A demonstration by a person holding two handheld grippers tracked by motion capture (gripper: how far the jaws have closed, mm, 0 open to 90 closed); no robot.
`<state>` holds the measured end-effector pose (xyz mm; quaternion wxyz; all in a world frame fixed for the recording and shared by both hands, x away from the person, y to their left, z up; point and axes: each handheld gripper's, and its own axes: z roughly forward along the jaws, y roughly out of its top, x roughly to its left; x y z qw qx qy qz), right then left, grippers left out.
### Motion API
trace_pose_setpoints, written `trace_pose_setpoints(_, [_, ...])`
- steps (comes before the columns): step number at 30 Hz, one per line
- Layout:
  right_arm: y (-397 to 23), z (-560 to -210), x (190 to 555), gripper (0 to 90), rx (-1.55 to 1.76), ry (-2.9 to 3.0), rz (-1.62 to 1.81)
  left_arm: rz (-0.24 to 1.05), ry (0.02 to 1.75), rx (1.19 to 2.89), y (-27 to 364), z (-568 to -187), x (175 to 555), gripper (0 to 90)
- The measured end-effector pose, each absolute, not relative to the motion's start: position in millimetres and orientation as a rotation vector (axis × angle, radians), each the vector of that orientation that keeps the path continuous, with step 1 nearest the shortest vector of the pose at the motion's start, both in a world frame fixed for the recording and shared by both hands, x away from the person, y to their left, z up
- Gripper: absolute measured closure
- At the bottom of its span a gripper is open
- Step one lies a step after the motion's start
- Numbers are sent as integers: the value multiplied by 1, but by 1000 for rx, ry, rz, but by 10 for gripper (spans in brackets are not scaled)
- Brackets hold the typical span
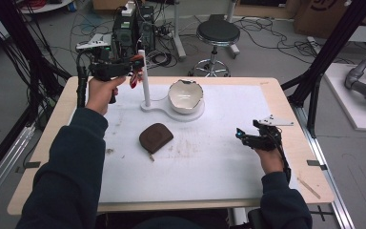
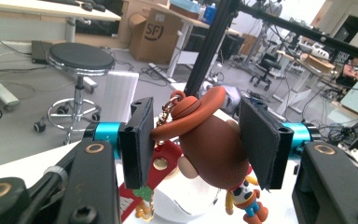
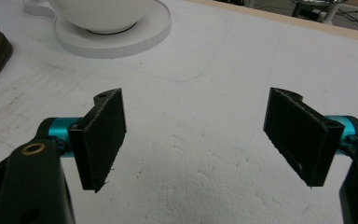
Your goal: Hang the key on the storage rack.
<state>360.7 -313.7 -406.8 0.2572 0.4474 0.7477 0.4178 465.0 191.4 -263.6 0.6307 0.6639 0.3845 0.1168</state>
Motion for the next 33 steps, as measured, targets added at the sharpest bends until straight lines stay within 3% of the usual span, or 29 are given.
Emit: trace_pose_setpoints(33, [-312,-408,362,212,1211,2043,1137,258,909,1495,181,-266,477,469])
